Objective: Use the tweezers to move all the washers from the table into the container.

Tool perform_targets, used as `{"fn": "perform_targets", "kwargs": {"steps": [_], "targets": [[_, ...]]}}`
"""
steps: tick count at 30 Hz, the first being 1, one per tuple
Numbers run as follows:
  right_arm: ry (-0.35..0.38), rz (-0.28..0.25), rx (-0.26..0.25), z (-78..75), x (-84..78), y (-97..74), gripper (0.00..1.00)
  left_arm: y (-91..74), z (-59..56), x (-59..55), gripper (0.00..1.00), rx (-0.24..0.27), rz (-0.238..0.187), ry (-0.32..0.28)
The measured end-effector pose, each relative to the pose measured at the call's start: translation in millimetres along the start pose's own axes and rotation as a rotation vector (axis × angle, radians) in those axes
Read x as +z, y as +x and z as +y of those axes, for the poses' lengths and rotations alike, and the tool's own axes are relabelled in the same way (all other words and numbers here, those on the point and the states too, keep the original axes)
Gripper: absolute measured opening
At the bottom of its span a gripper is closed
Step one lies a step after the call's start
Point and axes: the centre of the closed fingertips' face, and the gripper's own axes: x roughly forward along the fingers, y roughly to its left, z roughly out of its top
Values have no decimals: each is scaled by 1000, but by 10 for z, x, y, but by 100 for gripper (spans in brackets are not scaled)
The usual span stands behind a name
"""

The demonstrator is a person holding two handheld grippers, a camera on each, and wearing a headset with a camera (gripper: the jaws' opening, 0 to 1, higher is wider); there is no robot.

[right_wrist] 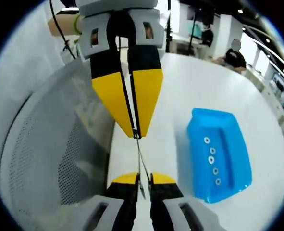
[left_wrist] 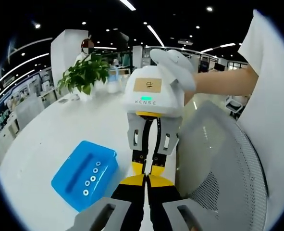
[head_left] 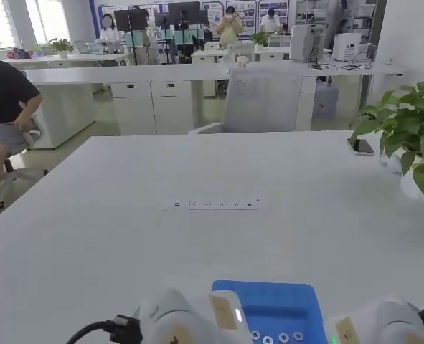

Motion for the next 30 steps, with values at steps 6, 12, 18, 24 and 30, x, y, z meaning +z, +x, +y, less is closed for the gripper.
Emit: {"fn": "perform_targets", "kwargs": {"steps": [6,12,18,24,30], "targets": [[32,-22,-42,-45,-34,66,6,28,20,-146,0,-15,67,19],[95,-84,-64,-54,-6,81,7,-3,71,-218,0,-28,101,-7],[270,-232,-112,-48,78,-86,19,-27,77,-386,0,-36,148,-21],[382,-273,-262,-56,-139,-452,32,-39,96,-550,0,-33,188,-48],[432,-295,-490,-189,-347,-873,42,-31,116,-652,0,-37,220,-49]]}}
